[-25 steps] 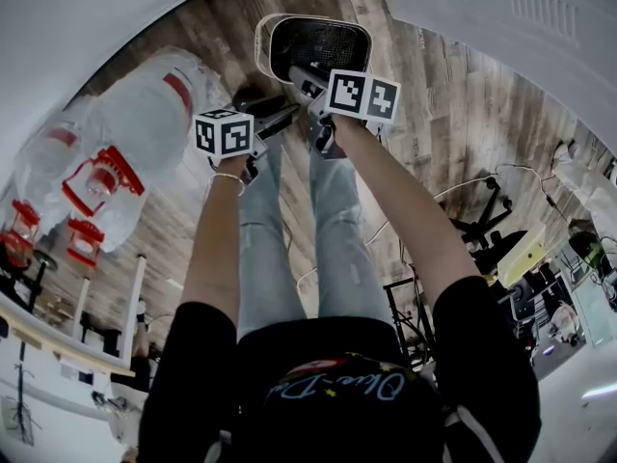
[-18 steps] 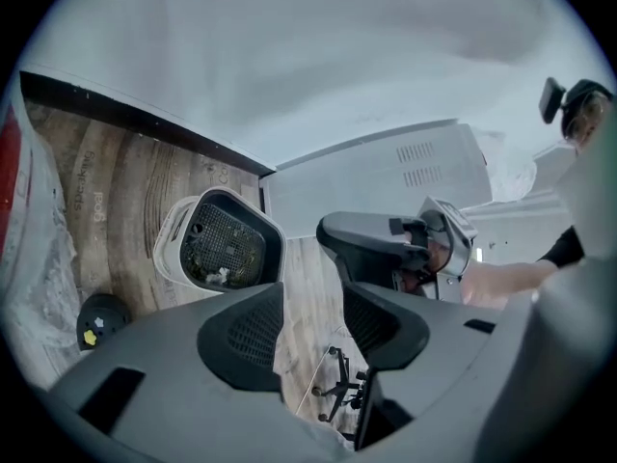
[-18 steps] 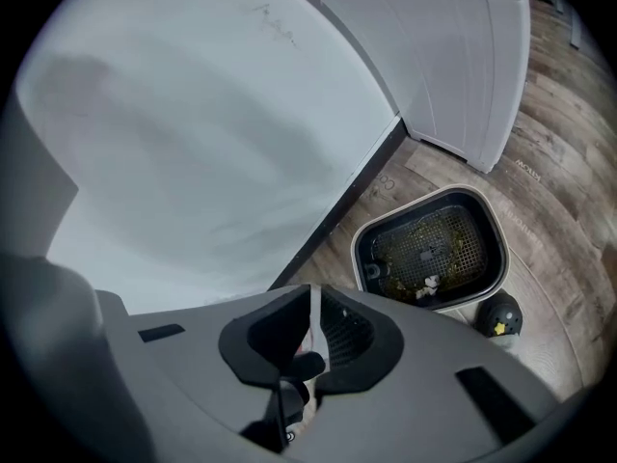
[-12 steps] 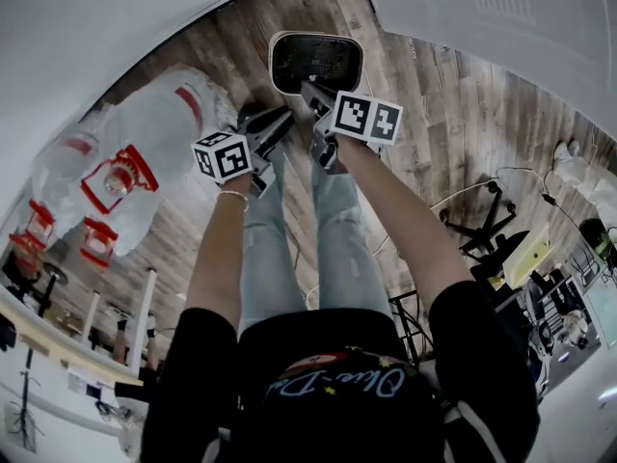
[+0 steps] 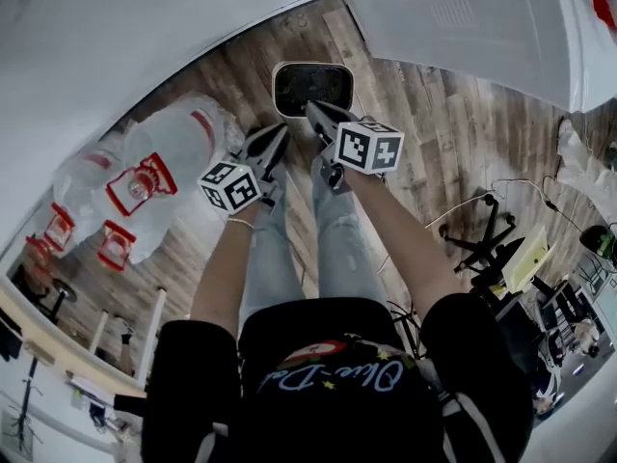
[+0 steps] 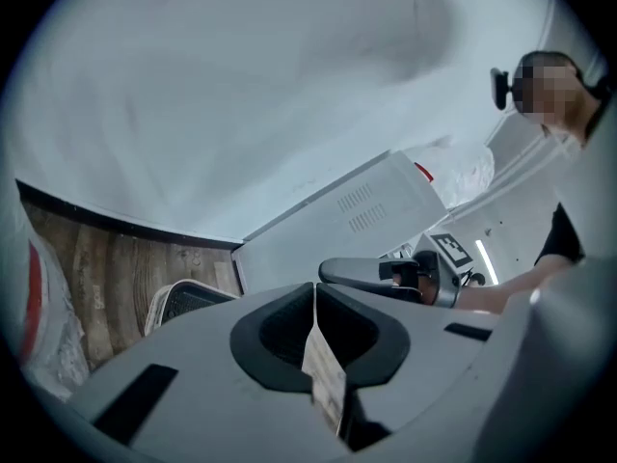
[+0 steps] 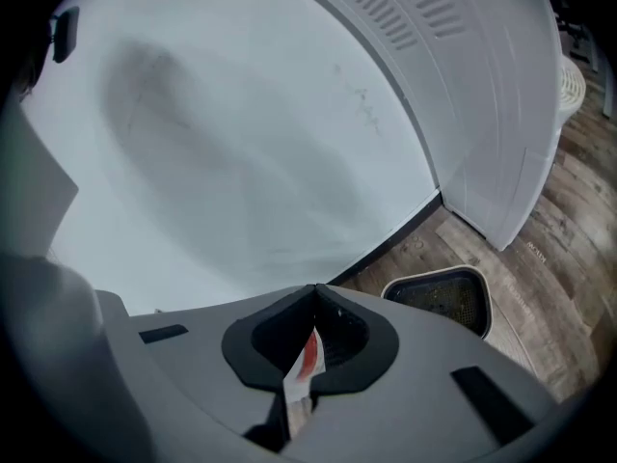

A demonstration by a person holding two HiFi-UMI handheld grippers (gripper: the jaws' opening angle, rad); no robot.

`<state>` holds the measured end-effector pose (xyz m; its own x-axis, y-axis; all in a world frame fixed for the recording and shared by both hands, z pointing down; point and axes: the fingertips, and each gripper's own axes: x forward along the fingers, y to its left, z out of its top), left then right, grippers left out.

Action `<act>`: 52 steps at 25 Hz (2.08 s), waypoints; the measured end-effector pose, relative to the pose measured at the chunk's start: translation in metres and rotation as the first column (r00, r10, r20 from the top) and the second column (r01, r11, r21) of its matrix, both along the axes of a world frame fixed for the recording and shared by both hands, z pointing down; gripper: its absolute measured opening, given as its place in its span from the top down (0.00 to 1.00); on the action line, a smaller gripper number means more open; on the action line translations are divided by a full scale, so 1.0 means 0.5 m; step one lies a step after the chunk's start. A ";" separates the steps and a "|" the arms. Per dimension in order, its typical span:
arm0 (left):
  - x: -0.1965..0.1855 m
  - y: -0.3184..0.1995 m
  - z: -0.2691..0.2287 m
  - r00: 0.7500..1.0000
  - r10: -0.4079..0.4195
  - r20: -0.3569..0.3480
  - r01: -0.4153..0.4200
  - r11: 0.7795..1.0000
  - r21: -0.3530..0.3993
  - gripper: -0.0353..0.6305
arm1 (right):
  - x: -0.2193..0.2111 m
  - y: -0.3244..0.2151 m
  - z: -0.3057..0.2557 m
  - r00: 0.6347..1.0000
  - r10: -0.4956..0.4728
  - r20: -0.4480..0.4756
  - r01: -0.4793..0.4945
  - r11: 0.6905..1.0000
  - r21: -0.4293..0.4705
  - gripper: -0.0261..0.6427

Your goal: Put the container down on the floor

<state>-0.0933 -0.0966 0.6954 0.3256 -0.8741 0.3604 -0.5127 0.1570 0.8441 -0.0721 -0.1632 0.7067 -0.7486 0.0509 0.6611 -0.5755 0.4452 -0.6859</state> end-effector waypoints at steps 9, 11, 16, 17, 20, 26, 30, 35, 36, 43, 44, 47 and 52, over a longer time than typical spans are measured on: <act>-0.029 -0.013 -0.196 0.981 0.011 0.192 -0.025 0.997 0.072 0.93 | 0.023 -0.024 -0.176 0.993 0.073 0.088 -0.080 0.994 0.074 0.96; -0.034 -0.018 -0.251 0.972 0.003 0.236 -0.027 0.995 0.100 0.93 | 0.026 -0.020 -0.226 0.991 0.046 0.124 -0.060 0.992 0.111 0.96; -0.039 -0.034 -0.377 0.948 -0.019 0.318 -0.038 0.984 0.172 0.93 | 0.037 -0.022 -0.336 0.986 -0.002 0.165 -0.037 0.972 0.230 0.96; -0.037 -0.035 -0.396 0.943 -0.009 0.333 -0.053 0.982 0.179 0.93 | 0.039 -0.023 -0.357 0.985 -0.006 0.171 -0.038 0.967 0.252 0.96; -0.022 -0.036 -0.453 0.928 0.024 0.371 -0.103 0.975 0.196 0.93 | 0.043 -0.025 -0.423 0.981 -0.024 0.195 -0.039 0.950 0.310 0.96; -0.009 -0.048 -0.576 0.896 0.022 0.443 -0.148 0.956 0.252 0.93 | 0.039 -0.036 -0.551 0.966 -0.093 0.241 -0.019 0.906 0.424 0.96; -0.016 -0.064 -0.664 0.873 -0.007 0.488 -0.163 0.938 0.305 0.93 | 0.030 -0.043 -0.618 0.957 -0.148 0.250 0.009 0.875 0.483 0.96; -0.017 -0.076 -0.729 0.847 -0.002 0.532 -0.188 0.934 0.303 0.93 | 0.024 -0.046 -0.697 0.943 -0.179 0.280 0.007 0.853 0.522 0.96; -0.019 -0.079 -0.746 0.850 -0.008 0.527 -0.183 0.933 0.309 0.93 | 0.024 -0.046 -0.713 0.941 -0.189 0.281 0.010 0.845 0.534 0.96; -0.012 -0.087 -0.813 0.807 0.010 0.591 -0.240 0.919 0.312 0.93 | 0.020 -0.050 -0.793 0.930 -0.235 0.282 0.019 0.798 0.603 0.96; -0.011 -0.087 -0.820 0.798 0.011 0.602 -0.249 0.917 0.313 0.93 | 0.018 -0.052 -0.803 0.928 -0.240 0.284 0.018 0.792 0.611 0.96; -0.011 -0.082 -0.844 0.798 0.002 0.603 -0.253 0.908 0.333 0.93 | 0.014 -0.055 -0.835 0.923 -0.246 0.296 0.003 0.773 0.634 0.96; -0.010 -0.068 -0.865 0.801 -0.014 0.599 -0.244 0.905 0.347 0.93 | 0.011 -0.052 -0.875 0.918 -0.247 0.312 -0.022 0.752 0.659 0.96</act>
